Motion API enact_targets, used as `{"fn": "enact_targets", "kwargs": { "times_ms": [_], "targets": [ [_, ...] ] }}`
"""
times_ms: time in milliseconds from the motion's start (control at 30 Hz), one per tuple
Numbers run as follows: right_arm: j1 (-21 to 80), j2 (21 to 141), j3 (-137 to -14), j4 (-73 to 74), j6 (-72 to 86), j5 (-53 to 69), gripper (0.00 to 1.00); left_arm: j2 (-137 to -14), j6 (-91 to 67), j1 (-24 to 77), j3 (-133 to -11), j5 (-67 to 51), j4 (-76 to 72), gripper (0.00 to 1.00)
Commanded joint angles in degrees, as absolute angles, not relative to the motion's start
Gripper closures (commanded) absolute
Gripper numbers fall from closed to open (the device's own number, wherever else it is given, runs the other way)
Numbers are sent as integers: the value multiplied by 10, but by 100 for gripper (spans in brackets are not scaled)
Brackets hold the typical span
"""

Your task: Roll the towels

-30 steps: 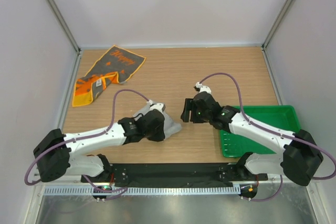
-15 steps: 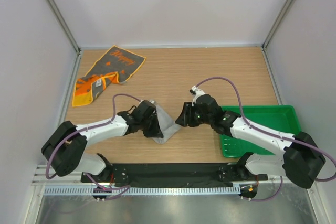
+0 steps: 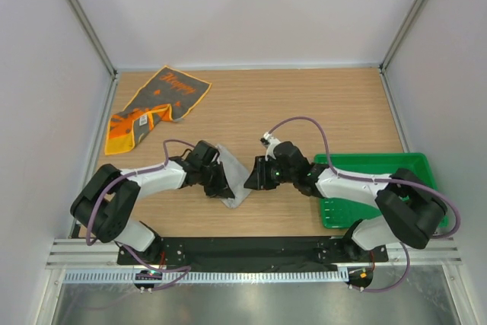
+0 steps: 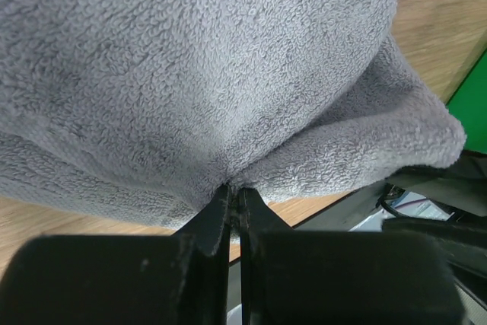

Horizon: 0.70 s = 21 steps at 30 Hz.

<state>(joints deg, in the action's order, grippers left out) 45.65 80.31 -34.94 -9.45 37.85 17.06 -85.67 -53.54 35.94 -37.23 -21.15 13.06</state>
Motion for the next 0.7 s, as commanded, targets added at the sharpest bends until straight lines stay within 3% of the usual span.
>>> {"fn": "enact_targets", "kwargs": {
  "times_ms": [0, 600, 667],
  "targets": [
    [460, 834, -361, -157, 374, 163, 67, -868, -515, 357, -378, -215, 127, 100],
    [434, 1005, -417, -172, 410, 104, 75, -843, -475, 359, -368, -157, 191, 99],
    [433, 1013, -421, -159, 409, 105, 75, -818, -461, 369, -375, -107, 229, 89]
  ]
}}
